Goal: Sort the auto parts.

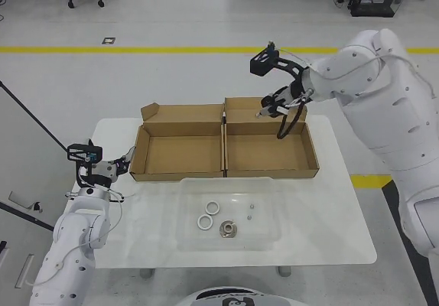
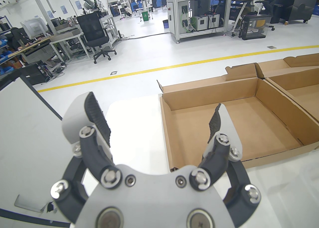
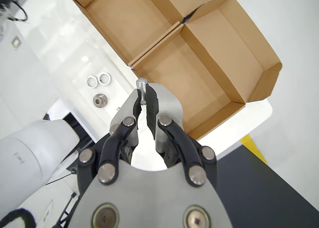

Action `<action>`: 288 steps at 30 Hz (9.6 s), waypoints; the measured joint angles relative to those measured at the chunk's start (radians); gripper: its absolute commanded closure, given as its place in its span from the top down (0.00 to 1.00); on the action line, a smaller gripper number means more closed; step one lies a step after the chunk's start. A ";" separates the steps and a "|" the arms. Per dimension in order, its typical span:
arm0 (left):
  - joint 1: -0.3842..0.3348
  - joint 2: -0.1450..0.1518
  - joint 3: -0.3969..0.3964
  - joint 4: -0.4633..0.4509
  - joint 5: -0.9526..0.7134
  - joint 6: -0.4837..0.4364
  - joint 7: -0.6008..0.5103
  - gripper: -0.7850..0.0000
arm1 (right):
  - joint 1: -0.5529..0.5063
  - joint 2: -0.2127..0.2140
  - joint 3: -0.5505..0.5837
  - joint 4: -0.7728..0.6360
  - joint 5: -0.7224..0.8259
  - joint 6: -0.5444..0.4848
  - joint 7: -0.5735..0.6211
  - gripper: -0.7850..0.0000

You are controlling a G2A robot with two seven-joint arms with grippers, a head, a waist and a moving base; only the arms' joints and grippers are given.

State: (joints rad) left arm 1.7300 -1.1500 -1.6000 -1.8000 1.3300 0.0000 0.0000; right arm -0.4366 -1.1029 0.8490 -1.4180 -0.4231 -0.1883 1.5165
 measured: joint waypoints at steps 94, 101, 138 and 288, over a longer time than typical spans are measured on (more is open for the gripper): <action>0.000 0.000 0.000 0.000 0.000 0.000 0.000 1.00 | -0.033 -0.225 -0.299 0.875 -0.290 0.213 -0.309 0.47; 0.000 0.000 0.000 0.000 0.000 0.000 0.000 1.00 | -0.023 -0.233 -0.289 0.901 -0.291 0.197 -0.314 1.00; 0.000 0.000 0.000 0.000 0.000 0.000 0.000 1.00 | -0.393 0.095 0.025 -0.335 -0.186 -0.154 -0.039 1.00; 0.000 0.000 0.000 0.000 0.000 0.000 0.000 1.00 | -0.429 0.153 0.053 -0.119 0.807 -0.222 -0.106 0.00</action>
State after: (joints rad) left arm 1.7300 -1.1500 -1.6000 -1.8000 1.3300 0.0000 0.0000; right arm -0.8651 -0.9495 0.9024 -1.5370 0.3841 -0.4102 1.4100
